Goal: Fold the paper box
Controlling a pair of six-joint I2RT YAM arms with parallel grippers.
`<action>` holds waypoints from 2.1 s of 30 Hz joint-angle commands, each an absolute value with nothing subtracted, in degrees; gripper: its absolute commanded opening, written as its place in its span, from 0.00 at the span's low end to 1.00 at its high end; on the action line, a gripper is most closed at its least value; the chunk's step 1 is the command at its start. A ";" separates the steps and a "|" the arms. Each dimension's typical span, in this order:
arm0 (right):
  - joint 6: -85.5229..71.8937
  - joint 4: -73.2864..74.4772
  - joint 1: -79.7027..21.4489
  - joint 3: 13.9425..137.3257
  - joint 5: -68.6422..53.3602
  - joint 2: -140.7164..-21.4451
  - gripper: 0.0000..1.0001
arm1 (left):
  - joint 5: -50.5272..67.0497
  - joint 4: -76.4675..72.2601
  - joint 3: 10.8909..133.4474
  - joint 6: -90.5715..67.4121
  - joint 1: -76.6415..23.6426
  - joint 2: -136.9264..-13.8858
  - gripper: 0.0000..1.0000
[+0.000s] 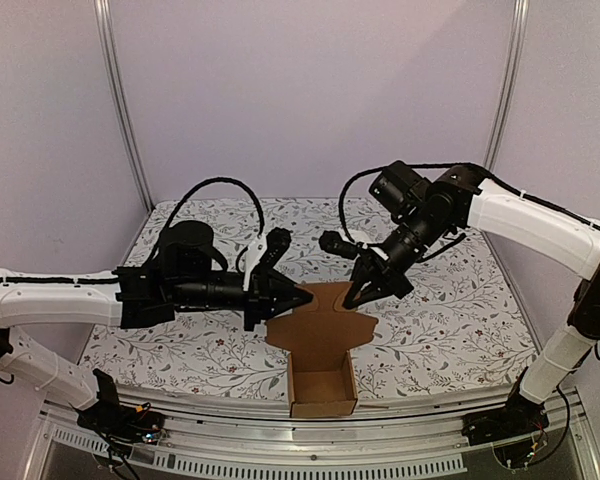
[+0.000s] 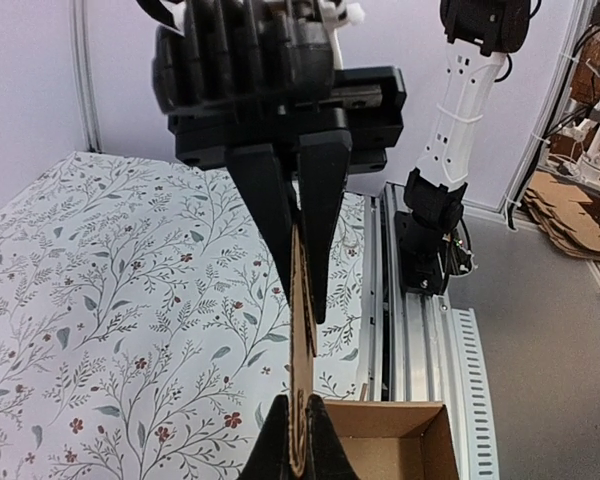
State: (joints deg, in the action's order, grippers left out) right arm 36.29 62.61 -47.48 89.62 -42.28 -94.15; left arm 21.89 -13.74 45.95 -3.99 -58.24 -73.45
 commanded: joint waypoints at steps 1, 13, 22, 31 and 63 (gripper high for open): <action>35.15 62.07 -47.92 90.50 -41.76 -92.89 0.00 | 21.96 -17.01 44.53 -5.42 -56.22 -73.83 0.05; 35.27 62.96 -47.99 89.57 -41.52 -91.64 0.00 | 22.84 -17.87 44.00 -6.01 -55.81 -78.27 0.14; 36.90 66.02 -47.92 90.32 -43.03 -91.49 0.00 | 26.82 -21.12 42.90 -6.50 -55.42 -79.12 0.00; 37.60 68.19 -48.06 92.45 -42.00 -95.65 0.00 | 23.80 -19.69 43.10 -5.63 -55.37 -77.71 0.03; 28.33 62.52 -42.84 91.75 -39.83 -90.78 0.00 | 12.47 -38.33 33.02 -14.15 -58.21 -80.46 0.11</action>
